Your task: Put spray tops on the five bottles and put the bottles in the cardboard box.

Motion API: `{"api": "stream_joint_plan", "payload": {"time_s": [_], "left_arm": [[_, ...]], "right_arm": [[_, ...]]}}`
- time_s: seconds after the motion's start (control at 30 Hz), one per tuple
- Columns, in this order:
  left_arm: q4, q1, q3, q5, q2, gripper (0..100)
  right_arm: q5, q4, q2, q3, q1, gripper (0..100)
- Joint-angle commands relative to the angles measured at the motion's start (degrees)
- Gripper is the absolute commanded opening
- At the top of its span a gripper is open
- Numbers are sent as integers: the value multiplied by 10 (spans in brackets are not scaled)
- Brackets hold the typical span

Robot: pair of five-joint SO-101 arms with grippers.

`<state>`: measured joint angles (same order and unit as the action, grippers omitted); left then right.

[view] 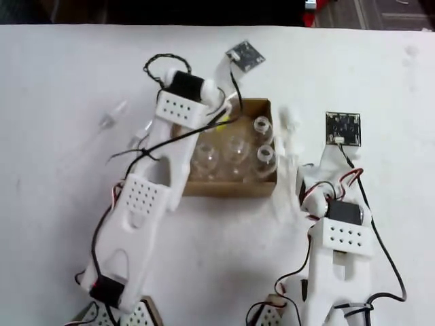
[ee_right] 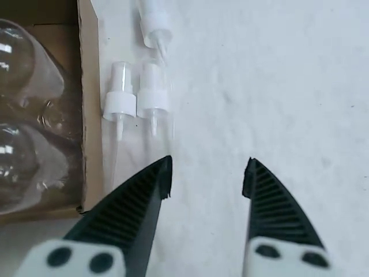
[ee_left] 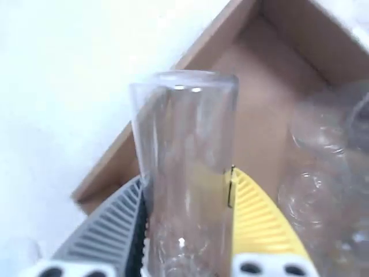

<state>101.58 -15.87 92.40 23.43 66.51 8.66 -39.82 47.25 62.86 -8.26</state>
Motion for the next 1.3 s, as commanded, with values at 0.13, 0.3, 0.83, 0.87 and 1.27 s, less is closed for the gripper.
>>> {"api": "stream_joint_plan", "payload": {"time_s": [0.13, 0.3, 0.83, 0.87, 1.27], "left_arm": [[9, 78, 18, -77, -210, 83], [9, 153, -9, -211, -330, 83], [-69, 298, -692, -412, -870, 84], [-87, 308, -730, -412, -887, 84], [-222, 364, -1111, -413, -896, 80]], "right_arm": [[-2, 12, 11, -4, -1, 180], [-2, 12, 11, -4, -1, 180], [-7, 61, 13, 22, -1, 180], [-7, 68, 14, 23, -1, 180], [-8, 36, 15, 27, -31, 180]]}}
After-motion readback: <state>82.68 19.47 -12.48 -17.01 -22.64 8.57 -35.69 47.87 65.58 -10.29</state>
